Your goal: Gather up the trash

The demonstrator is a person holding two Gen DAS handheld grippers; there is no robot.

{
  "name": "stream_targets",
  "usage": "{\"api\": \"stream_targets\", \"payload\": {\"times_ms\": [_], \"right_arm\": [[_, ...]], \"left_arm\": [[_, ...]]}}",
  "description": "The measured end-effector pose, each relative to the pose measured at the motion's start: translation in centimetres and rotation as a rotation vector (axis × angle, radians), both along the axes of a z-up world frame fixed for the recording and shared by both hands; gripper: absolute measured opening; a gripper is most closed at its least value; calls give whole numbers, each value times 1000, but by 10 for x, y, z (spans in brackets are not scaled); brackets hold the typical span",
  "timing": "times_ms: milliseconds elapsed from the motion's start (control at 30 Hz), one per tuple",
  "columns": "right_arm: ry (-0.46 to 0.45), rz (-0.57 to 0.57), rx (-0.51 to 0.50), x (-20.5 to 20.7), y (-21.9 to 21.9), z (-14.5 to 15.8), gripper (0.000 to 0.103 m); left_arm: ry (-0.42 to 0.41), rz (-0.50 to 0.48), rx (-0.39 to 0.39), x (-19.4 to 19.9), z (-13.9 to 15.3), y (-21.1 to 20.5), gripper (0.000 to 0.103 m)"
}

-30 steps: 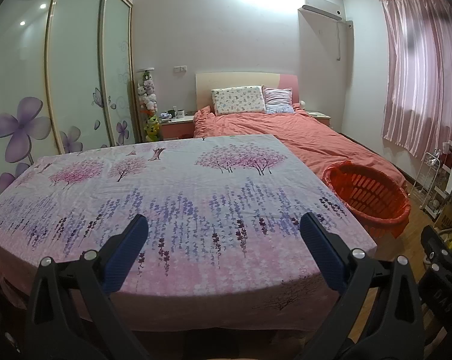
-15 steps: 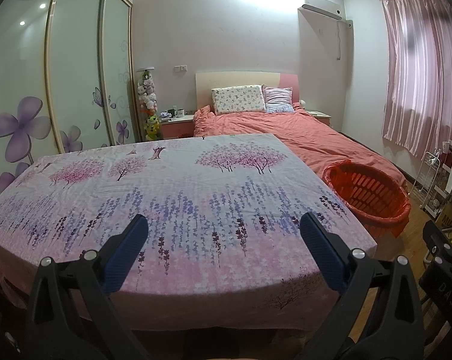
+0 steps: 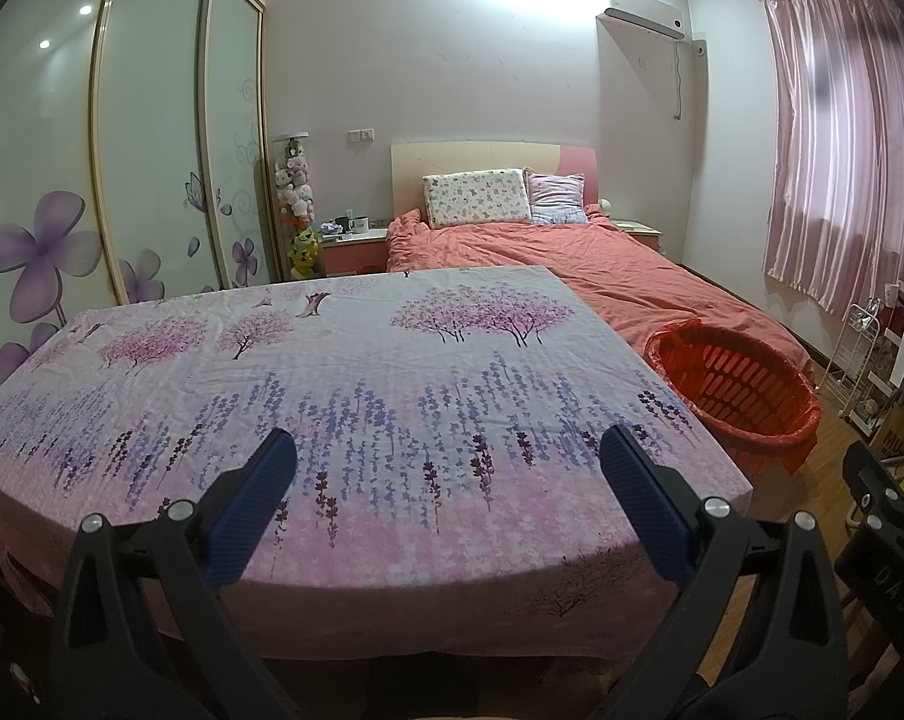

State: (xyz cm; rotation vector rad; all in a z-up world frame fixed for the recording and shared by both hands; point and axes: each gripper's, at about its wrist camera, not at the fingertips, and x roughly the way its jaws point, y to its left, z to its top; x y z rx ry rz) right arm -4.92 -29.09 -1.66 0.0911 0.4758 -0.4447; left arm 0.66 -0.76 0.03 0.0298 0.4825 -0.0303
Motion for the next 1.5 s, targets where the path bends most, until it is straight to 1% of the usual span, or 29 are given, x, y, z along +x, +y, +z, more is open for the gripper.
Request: {"api": "stream_targets", "payload": {"times_ms": [1500], "right_arm": [[0,1,0,1,0,0,101]], "left_arm": [[8,-2,-3,-4,-3,-3,99]]}}
